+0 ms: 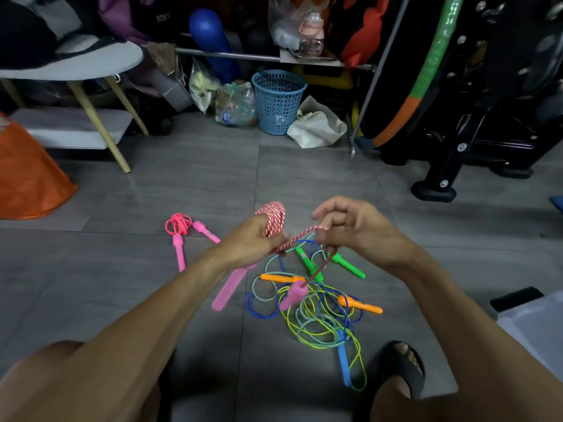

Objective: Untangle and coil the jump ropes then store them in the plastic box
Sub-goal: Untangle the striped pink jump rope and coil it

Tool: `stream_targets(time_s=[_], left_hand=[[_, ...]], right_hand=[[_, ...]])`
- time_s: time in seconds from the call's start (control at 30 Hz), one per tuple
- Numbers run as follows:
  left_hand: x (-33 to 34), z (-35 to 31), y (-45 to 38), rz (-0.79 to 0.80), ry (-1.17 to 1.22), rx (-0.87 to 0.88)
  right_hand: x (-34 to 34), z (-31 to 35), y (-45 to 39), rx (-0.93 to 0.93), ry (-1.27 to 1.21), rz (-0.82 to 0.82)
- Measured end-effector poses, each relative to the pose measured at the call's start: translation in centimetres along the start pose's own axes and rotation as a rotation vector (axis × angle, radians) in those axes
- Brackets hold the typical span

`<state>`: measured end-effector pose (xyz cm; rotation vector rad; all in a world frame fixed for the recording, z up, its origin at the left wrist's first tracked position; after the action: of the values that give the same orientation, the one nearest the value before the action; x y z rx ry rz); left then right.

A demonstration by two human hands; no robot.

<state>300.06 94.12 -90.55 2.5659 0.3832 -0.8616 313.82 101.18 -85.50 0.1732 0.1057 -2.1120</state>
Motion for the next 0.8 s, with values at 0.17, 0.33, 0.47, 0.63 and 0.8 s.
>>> stream_targets(time_s=[0.17, 0.33, 0.47, 0.63, 0.8], left_hand=[[2.9, -1.0, 1.4, 0.400, 0.409, -0.051], [3.2, -1.9, 2.6, 0.541, 0.602, 0.014], [2.7, -2.6, 3.2, 0.597, 0.731, 0.011], [2.3, -3.0, 3.8, 0.652, 0.842, -0.006], [3.1, -4.1, 4.9, 0.838, 0.831, 0.045]], right_hand=[[-2.0, 1.0, 0.1, -0.073, 0.077, -0.155], [-2.4, 1.0, -0.1, -0.091, 0.171, -0.246], [-2.5, -0.2, -0.2, -0.041, 0.281, -0.251], [-1.0, -0.1, -0.2, 0.018, 0.032, -0.061], [2.0, -0.6, -0.2, 0.042, 0.042, 0.209]])
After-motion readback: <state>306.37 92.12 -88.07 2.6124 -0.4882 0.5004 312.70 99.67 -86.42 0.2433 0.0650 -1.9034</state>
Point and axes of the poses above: each hand's wrist, its own y-axis away from the middle knuckle, its own x-axis out of the palm, z = x × y, the point moved 8 cm from there along -y, towards the middle knuckle, and after that the axes turned 7 degrees about -x, right-handed, at the moved point
